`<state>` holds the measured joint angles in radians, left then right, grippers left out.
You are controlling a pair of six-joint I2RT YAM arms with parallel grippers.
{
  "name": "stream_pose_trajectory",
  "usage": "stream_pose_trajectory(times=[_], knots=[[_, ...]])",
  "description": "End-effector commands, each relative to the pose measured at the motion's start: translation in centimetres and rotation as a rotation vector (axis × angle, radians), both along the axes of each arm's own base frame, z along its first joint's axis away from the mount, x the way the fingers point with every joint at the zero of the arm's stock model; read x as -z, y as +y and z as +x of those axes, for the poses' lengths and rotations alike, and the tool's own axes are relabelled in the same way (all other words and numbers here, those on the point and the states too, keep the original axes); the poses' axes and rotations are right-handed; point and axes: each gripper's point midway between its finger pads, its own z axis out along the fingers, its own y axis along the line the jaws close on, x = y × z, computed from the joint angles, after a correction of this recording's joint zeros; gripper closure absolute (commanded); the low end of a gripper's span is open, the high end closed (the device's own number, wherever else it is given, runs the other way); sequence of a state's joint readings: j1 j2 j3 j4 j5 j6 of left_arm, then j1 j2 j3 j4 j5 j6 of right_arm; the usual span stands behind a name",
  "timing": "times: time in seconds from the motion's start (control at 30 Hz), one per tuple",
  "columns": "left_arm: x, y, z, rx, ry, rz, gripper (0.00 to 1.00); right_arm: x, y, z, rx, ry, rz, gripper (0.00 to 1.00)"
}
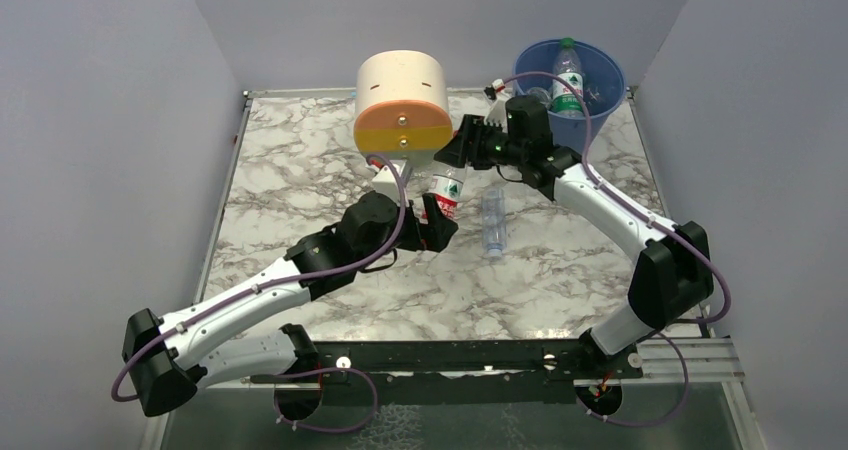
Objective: Put the plastic bottles in the bin
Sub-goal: Pick up the plastic bottle at the center of the board.
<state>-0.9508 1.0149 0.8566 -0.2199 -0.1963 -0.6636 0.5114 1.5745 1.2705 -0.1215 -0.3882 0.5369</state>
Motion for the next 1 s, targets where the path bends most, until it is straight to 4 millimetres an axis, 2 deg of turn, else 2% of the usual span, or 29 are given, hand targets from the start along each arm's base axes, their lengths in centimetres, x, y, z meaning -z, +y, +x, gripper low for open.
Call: stream_pose_trajectory(times=[0.0, 0.3, 0.7, 0.97], knots=[[-2.5, 0.6, 0.3, -0.023, -0.058, -0.041, 0.01, -1.0, 0.1, 1.0, 0.018, -0.040, -0.025, 0.41], [-3.8, 1.1, 0.2, -0.022, -0.096, -0.063, 0.01, -0.6, 0.4, 1.7, 0.021, -0.037, -0.034, 0.41], [0.1, 0.3, 0.3, 0.026, -0.086, 0.002, 0.01, -0.1, 0.7, 3.3, 0.013, -0.067, -0.073, 0.41], [1.8, 1.3, 3.1, 0.041, -0.054, -0.004, 0.01, 1.1, 1.8, 5.3, -0.010, -0.069, -0.076, 0.41]])
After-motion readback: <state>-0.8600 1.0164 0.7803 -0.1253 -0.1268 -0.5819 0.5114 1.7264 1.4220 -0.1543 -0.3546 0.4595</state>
